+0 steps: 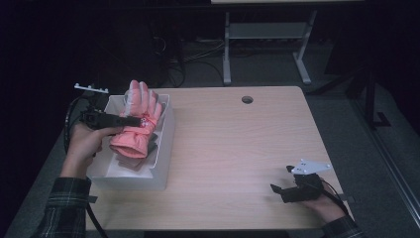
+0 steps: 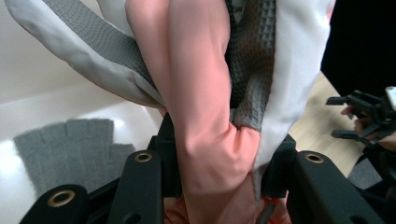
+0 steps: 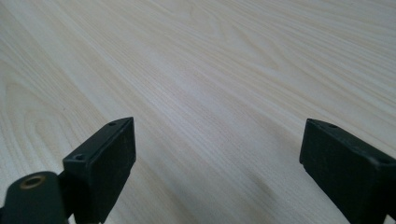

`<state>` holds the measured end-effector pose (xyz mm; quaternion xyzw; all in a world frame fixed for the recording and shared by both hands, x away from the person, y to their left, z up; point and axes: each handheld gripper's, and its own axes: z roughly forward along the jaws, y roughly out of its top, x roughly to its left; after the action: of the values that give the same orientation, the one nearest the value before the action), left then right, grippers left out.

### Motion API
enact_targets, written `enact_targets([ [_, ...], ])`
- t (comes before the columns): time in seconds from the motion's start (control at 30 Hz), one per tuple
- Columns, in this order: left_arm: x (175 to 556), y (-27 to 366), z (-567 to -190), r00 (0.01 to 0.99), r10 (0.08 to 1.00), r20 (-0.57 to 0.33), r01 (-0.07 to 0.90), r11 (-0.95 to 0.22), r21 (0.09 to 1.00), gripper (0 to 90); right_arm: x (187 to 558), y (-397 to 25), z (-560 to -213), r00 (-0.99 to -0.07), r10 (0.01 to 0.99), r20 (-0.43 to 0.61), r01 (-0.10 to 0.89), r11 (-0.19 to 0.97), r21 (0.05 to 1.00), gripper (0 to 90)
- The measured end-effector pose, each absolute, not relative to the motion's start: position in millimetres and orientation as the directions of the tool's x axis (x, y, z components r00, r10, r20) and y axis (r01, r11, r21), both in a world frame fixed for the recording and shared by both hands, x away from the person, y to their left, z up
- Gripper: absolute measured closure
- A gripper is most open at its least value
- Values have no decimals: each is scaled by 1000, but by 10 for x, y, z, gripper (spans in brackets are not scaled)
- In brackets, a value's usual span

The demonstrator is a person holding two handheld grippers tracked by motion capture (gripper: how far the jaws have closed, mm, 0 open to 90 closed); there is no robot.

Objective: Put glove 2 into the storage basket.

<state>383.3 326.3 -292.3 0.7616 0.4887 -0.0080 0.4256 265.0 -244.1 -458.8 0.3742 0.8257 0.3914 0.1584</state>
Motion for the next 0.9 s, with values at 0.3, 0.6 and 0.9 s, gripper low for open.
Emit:
enact_targets([
  [0.3, 3947, 3320, -3211, 475, 758, -447, 779, -126, 615, 592, 2650, -2437, -4592, -671, 740, 34, 496, 415, 763, 105],
  [0.6, 4026, 3294, -3488, 447, 777, -445, 816, -150, 558, 591, 2639, -2449, -4596, -670, 742, 26, 494, 419, 762, 105],
  [0.9, 4142, 3189, -3854, 426, 789, -443, 854, -189, 484, 585, 2619, -2475, -4598, -663, 748, 29, 501, 414, 760, 105],
])
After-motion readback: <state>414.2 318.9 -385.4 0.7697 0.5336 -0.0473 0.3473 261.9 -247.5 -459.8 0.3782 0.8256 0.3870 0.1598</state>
